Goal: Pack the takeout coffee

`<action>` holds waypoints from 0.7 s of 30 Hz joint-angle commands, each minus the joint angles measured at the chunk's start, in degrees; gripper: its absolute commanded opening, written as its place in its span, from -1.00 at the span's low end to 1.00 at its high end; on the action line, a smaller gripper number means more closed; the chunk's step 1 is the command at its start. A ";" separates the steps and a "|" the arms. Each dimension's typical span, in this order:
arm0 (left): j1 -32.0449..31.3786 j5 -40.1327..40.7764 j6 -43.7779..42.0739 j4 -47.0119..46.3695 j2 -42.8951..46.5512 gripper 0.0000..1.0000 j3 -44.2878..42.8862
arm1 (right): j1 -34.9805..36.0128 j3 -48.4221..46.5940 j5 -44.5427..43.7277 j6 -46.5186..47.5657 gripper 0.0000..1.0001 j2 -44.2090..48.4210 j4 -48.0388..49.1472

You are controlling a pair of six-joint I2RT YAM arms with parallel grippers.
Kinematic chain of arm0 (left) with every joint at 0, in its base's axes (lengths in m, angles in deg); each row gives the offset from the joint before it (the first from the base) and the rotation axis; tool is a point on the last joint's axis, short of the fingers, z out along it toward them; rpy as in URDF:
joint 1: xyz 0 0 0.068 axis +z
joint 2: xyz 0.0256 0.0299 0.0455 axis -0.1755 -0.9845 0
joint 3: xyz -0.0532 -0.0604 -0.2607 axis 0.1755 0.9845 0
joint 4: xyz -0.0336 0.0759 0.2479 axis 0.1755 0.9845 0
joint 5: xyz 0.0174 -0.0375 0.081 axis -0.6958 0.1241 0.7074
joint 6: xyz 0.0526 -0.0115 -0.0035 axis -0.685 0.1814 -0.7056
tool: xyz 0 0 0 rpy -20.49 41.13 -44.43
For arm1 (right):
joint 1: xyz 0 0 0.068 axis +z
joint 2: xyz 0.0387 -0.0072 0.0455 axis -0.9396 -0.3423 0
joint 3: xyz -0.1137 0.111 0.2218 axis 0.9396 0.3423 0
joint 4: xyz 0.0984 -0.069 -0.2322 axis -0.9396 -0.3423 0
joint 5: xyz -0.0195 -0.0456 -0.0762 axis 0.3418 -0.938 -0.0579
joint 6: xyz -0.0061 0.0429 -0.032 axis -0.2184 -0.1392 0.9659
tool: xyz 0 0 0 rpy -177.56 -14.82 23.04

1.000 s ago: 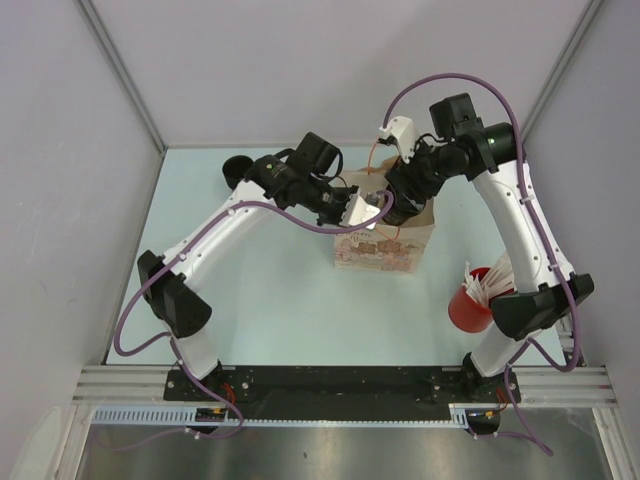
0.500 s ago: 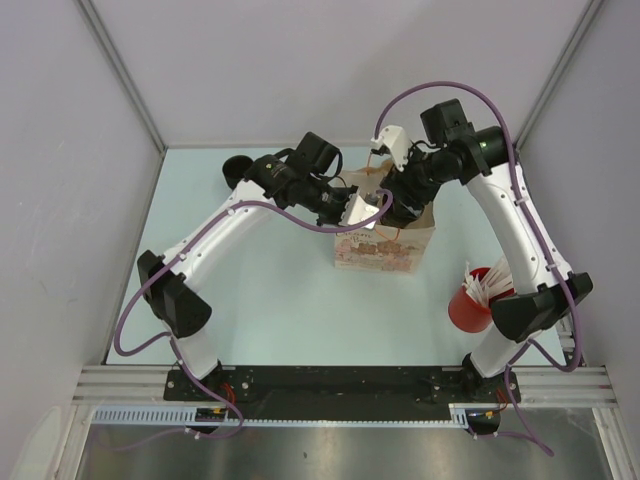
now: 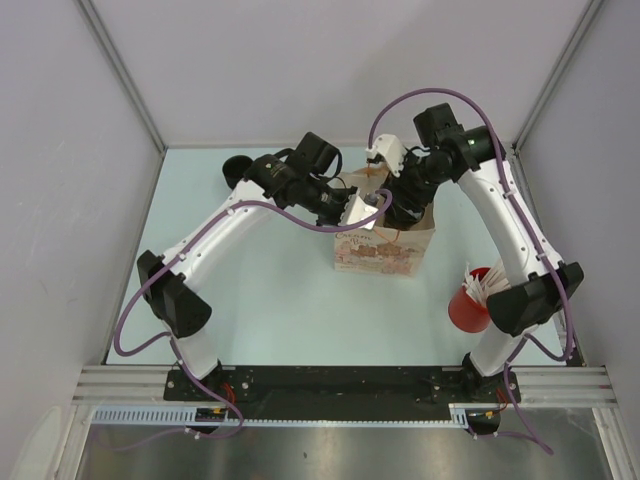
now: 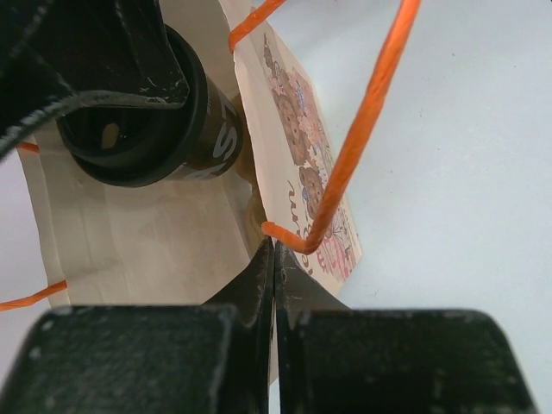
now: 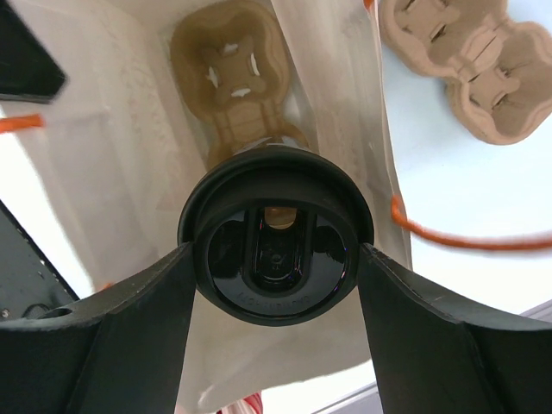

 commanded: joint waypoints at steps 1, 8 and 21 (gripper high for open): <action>0.21 -2.96 -3.06 0.07 2.31 -1.00 -2.63 | -0.77 0.70 -1.74 3.14 -0.35 -1.47 -5.93; 0.21 -1.99 -3.06 0.07 2.58 -1.00 -2.63 | -0.94 0.17 -3.59 6.21 -0.35 -2.88 -9.18; 0.30 4.15 2.30 -5.29 4.33 -1.00 -0.52 | 1.60 6.84 -8.60 7.97 -0.40 -0.33 -9.89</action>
